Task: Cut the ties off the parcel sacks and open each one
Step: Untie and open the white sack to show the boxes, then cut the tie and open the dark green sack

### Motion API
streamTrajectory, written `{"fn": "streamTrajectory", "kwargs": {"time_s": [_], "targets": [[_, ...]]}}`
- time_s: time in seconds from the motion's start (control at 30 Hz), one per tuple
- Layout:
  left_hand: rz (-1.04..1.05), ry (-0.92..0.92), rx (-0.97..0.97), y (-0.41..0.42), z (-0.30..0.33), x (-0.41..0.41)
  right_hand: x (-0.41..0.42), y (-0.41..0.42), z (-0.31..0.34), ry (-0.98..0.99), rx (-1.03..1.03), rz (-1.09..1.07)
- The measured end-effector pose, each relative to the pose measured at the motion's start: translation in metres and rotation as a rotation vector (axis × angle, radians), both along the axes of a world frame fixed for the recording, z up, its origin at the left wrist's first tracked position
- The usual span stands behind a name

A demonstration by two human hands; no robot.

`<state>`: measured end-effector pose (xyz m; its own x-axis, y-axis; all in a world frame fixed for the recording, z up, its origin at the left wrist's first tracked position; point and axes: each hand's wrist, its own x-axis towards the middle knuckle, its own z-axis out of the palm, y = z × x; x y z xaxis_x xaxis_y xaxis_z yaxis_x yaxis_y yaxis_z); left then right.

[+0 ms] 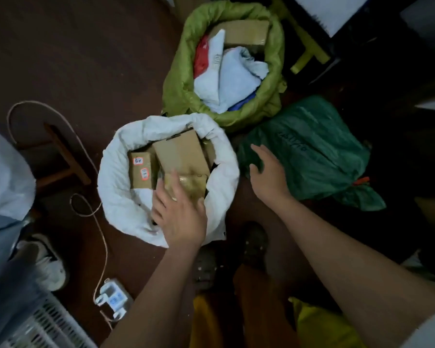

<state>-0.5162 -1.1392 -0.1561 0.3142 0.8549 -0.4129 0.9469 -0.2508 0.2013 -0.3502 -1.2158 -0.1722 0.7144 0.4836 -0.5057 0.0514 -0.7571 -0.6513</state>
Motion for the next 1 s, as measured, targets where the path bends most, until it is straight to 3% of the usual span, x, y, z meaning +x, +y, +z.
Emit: {"fn": "streamTrajectory", "kwargs": {"time_s": [0.33, 0.57, 0.77, 0.93, 1.0], "targets": [[-0.539, -0.064, -0.056, -0.052, 0.051, 0.062, 0.015, -0.163, 0.029, 0.063, -0.116, -0.69], [-0.78, -0.083, -0.095, -0.132, 0.045, 0.13, 0.046, -0.262, 0.026, 0.084, -0.108, -0.939], [-0.845, -0.103, -0.149, -0.192, 0.003, 0.201, 0.107, -0.302, -0.016, 0.184, -0.058, -0.821], [-0.826, -0.094, -0.23, -0.225, -0.022, 0.227, 0.129, -0.306, -0.041, 0.595, 0.153, -0.881], [-0.848, -0.09, -0.251, -0.232, -0.022, 0.229, 0.128, -0.313, -0.043, 0.533, 0.151, -0.875]]}}
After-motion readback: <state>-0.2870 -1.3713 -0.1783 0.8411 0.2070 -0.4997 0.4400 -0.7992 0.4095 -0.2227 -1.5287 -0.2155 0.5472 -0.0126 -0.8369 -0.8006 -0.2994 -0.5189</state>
